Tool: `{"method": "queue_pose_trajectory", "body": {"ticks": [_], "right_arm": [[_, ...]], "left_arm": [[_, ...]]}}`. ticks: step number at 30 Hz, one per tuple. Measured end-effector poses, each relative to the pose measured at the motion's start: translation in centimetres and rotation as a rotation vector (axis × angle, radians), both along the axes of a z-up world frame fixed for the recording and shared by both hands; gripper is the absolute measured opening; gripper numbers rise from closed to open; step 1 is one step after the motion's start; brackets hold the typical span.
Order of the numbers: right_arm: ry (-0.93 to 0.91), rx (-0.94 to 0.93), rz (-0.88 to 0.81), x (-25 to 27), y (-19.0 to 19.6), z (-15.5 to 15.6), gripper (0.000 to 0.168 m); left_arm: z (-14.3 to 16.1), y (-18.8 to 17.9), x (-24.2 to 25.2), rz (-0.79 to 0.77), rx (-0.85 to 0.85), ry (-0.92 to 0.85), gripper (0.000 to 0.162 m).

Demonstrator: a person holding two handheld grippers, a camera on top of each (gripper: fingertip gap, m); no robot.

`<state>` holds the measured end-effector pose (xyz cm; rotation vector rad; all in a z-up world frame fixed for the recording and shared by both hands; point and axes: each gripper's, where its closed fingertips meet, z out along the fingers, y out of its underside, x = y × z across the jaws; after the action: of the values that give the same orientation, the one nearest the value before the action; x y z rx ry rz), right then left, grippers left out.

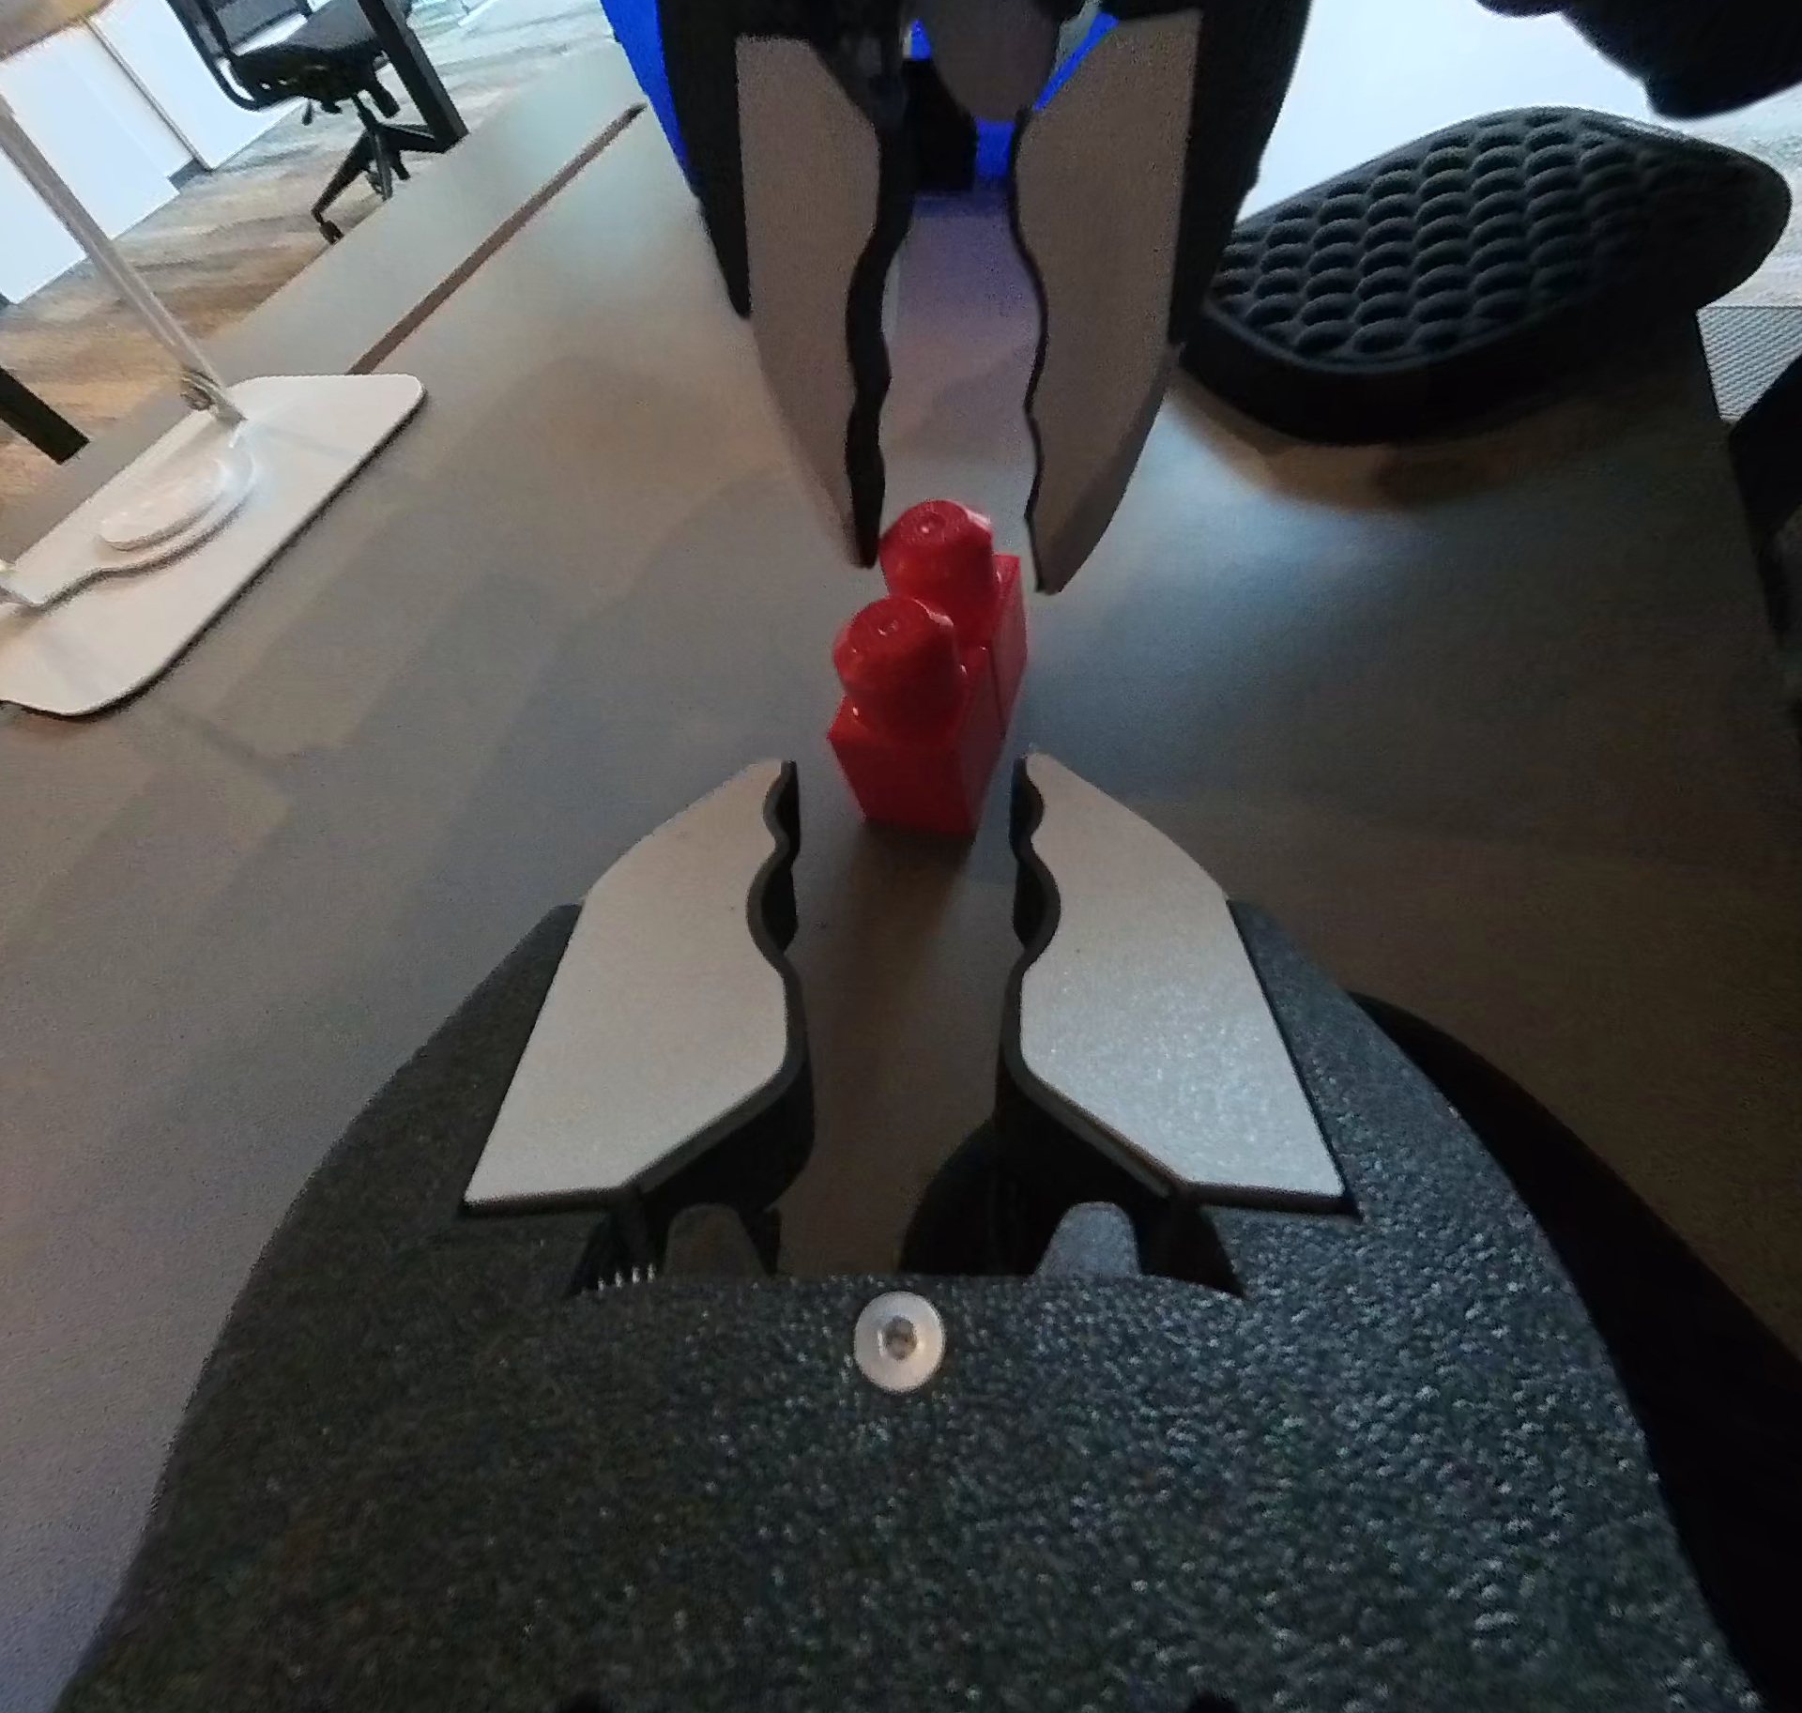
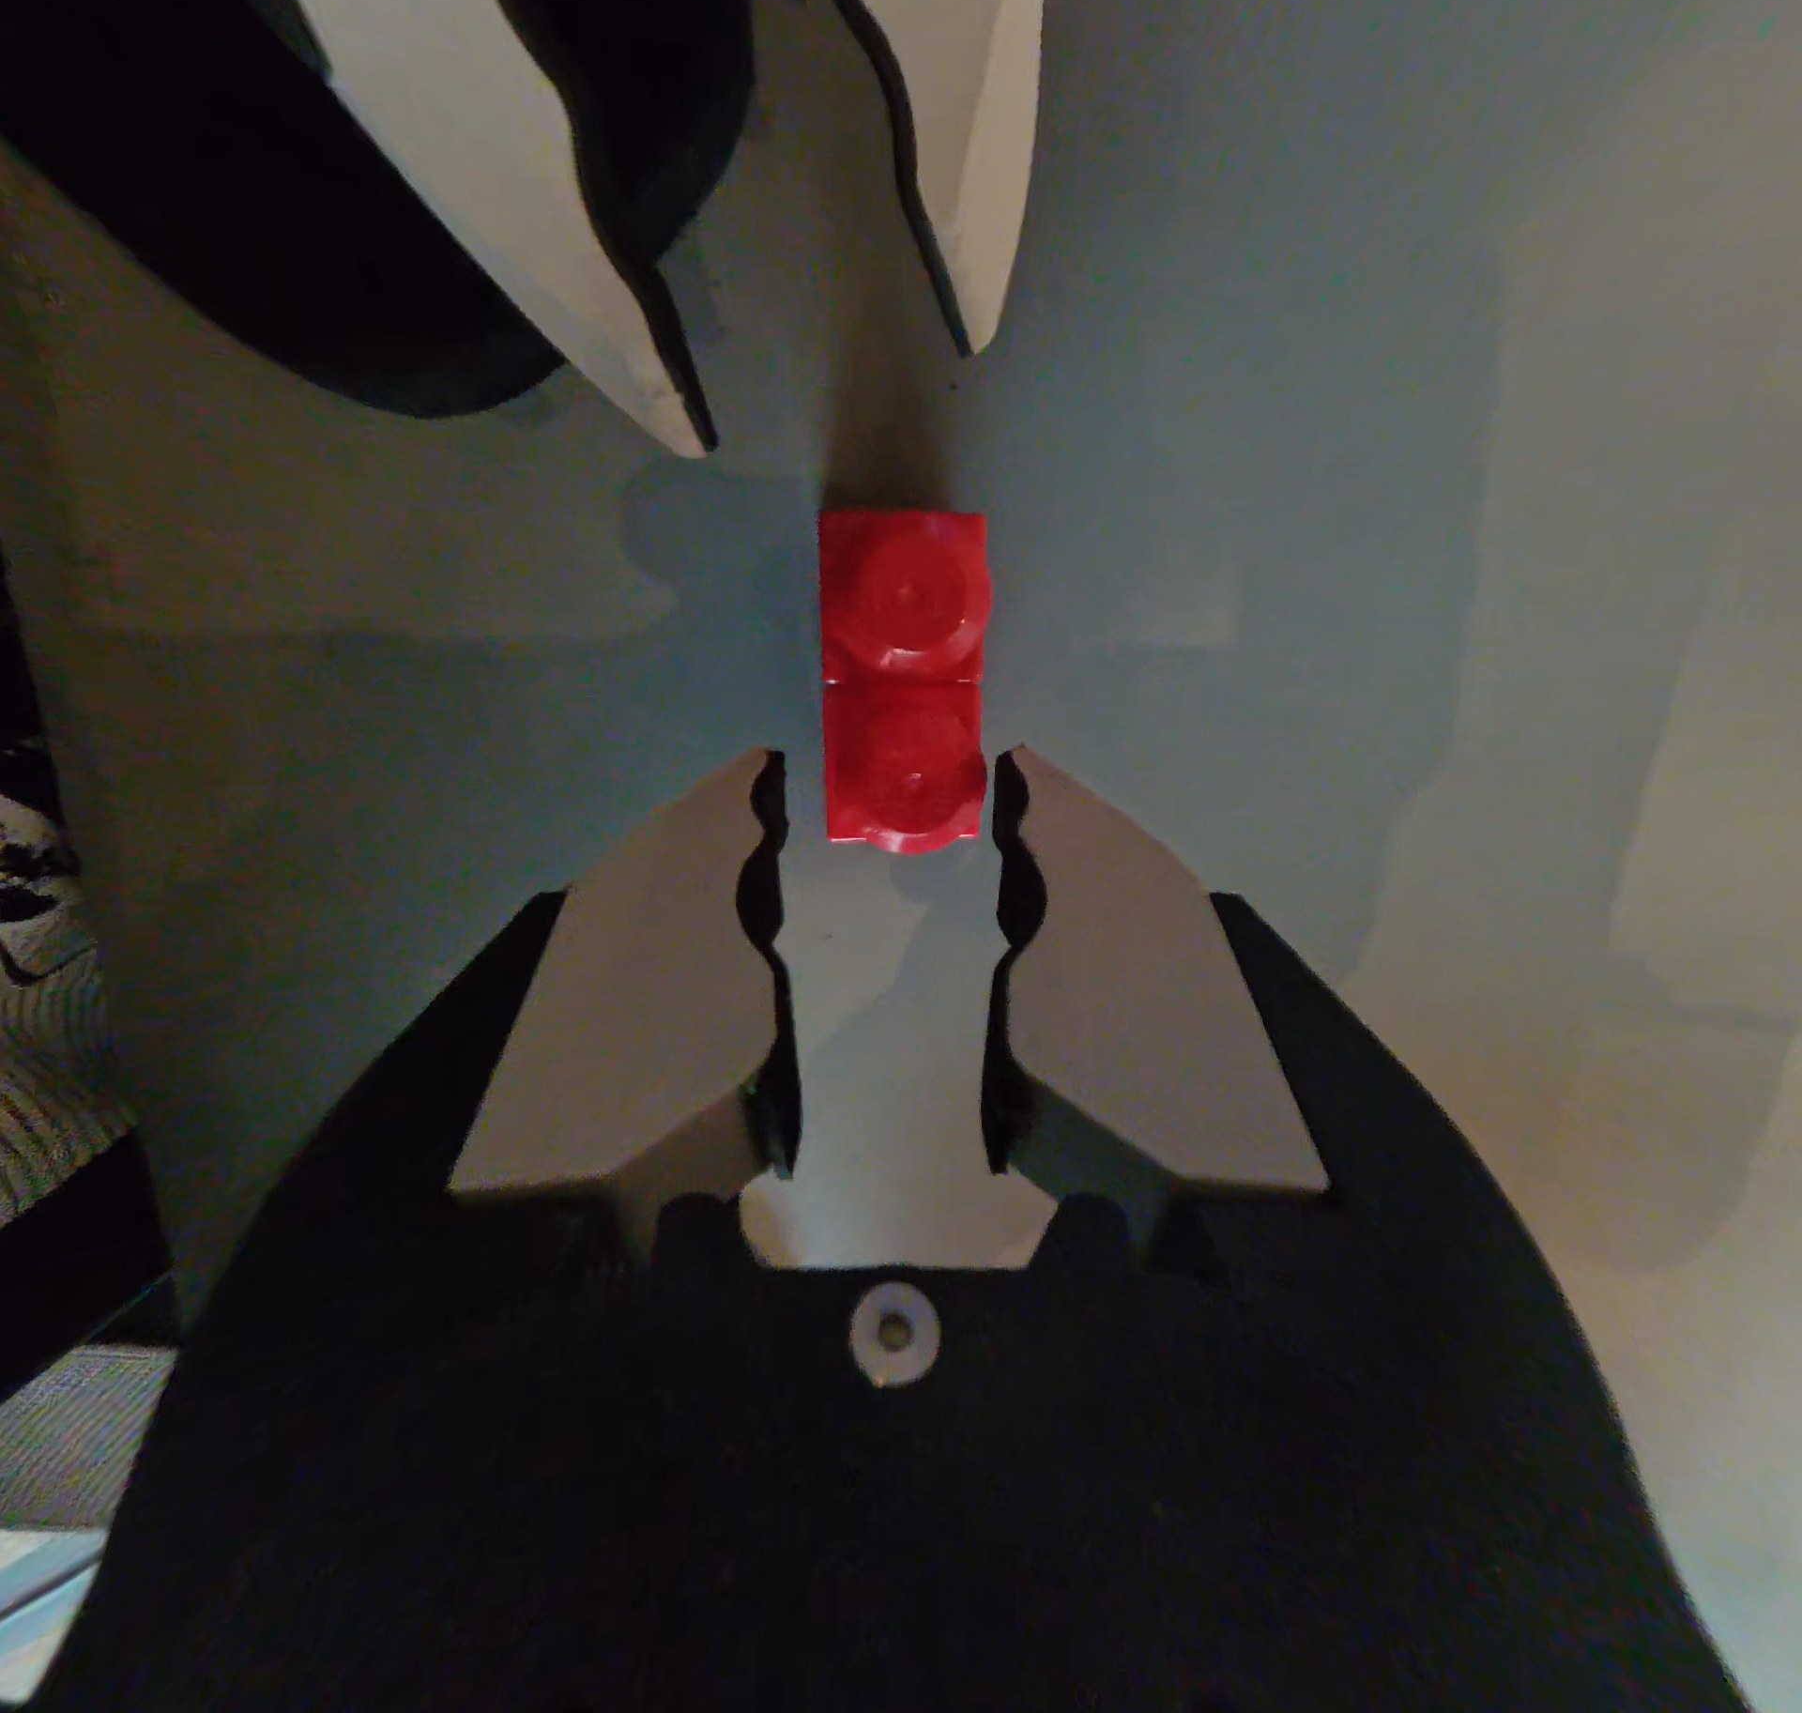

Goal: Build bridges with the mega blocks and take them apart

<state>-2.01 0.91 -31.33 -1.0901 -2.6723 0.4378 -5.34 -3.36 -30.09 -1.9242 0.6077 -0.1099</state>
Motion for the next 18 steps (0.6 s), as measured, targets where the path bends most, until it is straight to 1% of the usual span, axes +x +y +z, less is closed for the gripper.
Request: {"method": "queue_pose_trajectory", "body": {"ticks": [5, 9, 12, 14, 16, 18], "right_arm": [[0.125, -0.105, -0.015, 0.4, -0.4, 3.5, 0.044], [0.233, -0.152, -0.071, 1.2, 0.7, 5.8, 0.046], [0.297, -0.168, -0.111, 2.1, 2.0, 6.7, 0.048], [0.330, -0.188, -0.143, 2.8, 2.7, 7.2, 0.048], [0.361, -0.204, -0.173, 3.6, 3.5, 7.5, 0.048], [0.378, -0.214, -0.203, 4.3, 4.2, 7.5, 0.048]], "left_arm": [[2.7, -0.8, -1.8, 0.091, 0.079, 0.004, 0.042], [6.0, -3.2, -5.2, 0.215, 0.142, 0.035, 0.044], [9.1, -6.6, -9.5, 0.340, 0.168, 0.119, 0.046], [10.9, -9.6, -13.2, 0.432, 0.159, 0.191, 0.048], [12.2, -13.0, -16.8, 0.532, 0.122, 0.232, 0.049], [12.9, -16.5, -20.1, 0.629, 0.074, 0.252, 0.051]]}}
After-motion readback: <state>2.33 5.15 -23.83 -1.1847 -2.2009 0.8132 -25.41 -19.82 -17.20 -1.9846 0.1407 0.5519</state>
